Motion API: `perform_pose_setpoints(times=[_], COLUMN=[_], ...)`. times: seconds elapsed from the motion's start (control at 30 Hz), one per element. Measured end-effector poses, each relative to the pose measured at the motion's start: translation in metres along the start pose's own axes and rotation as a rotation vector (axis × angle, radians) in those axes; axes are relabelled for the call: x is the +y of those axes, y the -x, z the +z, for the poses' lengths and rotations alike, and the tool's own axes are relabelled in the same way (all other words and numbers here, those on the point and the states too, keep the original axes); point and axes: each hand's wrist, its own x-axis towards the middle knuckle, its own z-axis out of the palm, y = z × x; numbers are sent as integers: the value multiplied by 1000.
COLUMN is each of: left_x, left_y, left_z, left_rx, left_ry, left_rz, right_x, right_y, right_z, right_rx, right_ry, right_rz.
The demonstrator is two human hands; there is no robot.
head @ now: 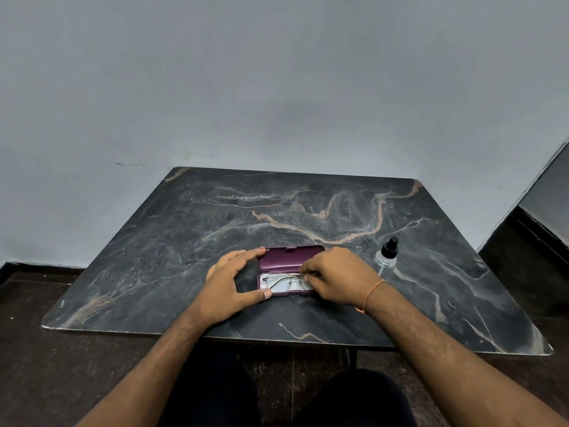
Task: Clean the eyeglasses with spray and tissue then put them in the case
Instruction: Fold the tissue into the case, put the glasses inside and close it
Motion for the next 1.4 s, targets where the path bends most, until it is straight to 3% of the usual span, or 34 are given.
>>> perform_pose_setpoints(times=[0.13, 0.4, 0.73, 0.9, 1.17, 1.4], left_x=[0, -4, -3, -3, -1, 0], left_y=[-1, -1, -1, 0, 0, 1], left_z=[0, 0, 3, 3, 5, 5], left_rx=[5, -5, 38, 42, 68, 60], left_ry=[-6, -18, 139, 197, 35, 37], left_rz=[10, 55, 83, 103, 209, 189], right_x=[3, 20, 21, 19, 17, 19], right_y=[1, 3, 6, 14, 34, 40], right_z=[-2, -11, 7, 19, 49, 66], right_rx=[32, 382, 179, 239, 353, 401], right_ry=[34, -84, -135, -135, -199, -278], right_rz=[14, 111, 132, 122, 85, 76])
